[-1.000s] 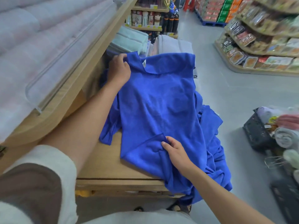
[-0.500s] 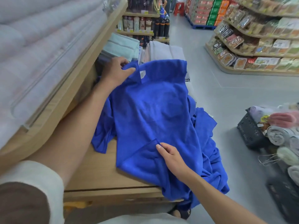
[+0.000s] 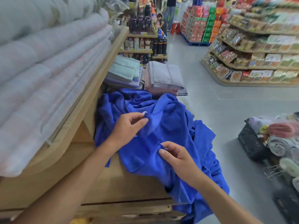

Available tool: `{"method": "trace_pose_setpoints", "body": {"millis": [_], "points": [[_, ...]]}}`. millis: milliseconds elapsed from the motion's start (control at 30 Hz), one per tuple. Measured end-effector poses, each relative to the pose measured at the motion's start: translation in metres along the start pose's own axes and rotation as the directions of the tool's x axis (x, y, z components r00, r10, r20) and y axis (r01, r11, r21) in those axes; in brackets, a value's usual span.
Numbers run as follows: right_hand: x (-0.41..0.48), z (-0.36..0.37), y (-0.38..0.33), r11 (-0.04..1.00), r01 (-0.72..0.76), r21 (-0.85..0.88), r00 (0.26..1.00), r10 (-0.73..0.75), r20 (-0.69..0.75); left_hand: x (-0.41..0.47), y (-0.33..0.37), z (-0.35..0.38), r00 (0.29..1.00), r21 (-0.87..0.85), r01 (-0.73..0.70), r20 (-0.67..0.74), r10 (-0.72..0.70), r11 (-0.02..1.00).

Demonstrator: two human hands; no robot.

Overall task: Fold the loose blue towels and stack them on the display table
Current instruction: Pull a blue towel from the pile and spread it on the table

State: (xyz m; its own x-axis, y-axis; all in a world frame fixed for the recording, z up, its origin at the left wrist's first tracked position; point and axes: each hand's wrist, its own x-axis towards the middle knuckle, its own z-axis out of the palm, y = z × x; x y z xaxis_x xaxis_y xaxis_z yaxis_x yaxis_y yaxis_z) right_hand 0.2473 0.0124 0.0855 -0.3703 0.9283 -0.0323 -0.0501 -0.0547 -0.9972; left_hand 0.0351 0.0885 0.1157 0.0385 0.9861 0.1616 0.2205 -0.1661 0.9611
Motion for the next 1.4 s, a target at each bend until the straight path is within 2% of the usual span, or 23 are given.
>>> {"method": "trace_pose_setpoints", "body": {"millis": [133,267,400,500,633,800,1000,1233,1400], "points": [[0.018,0.000,-0.042,0.959,0.177,-0.220,0.981,-0.191,-0.044,-0.024,0.010,0.010,0.996,-0.100,0.062,0.072,-0.055,0.993],[0.036,-0.007,-0.056,0.890,0.212,-0.403,0.956,-0.274,-0.103,-0.035,0.025,0.019,0.996,-0.161,0.081,0.061,-0.072,0.984],[0.042,-0.017,-0.058,0.834,0.260,-0.487,0.932,-0.349,-0.100,-0.044,0.038,0.022,0.999,-0.163,0.038,0.011,-0.036,0.986],[0.047,-0.023,-0.064,0.778,0.317,-0.542,0.909,-0.412,-0.060,-0.048,0.050,0.023,0.999,-0.057,-0.035,0.000,0.035,0.998],[0.057,-0.034,-0.089,0.746,0.440,-0.501,0.884,-0.457,0.096,-0.038,0.081,0.020,0.992,0.077,-0.119,-0.040,0.123,0.990],[0.079,-0.046,-0.155,0.715,0.514,-0.473,0.857,-0.455,0.244,-0.010,0.143,0.009,0.975,0.176,-0.215,-0.014,0.221,0.961],[0.107,-0.053,-0.248,0.682,0.536,-0.498,0.844,-0.437,0.310,0.034,0.223,-0.008,0.926,0.295,-0.341,-0.060,0.373,0.893],[0.112,-0.048,-0.316,0.521,0.473,-0.710,0.858,-0.455,0.237,0.068,0.293,-0.018,0.836,0.535,-0.455,-0.017,0.548,0.711],[0.114,-0.038,-0.328,0.511,0.407,-0.757,0.892,-0.400,0.210,0.073,0.313,-0.027,0.788,0.615,-0.489,0.007,0.615,0.619]]}}
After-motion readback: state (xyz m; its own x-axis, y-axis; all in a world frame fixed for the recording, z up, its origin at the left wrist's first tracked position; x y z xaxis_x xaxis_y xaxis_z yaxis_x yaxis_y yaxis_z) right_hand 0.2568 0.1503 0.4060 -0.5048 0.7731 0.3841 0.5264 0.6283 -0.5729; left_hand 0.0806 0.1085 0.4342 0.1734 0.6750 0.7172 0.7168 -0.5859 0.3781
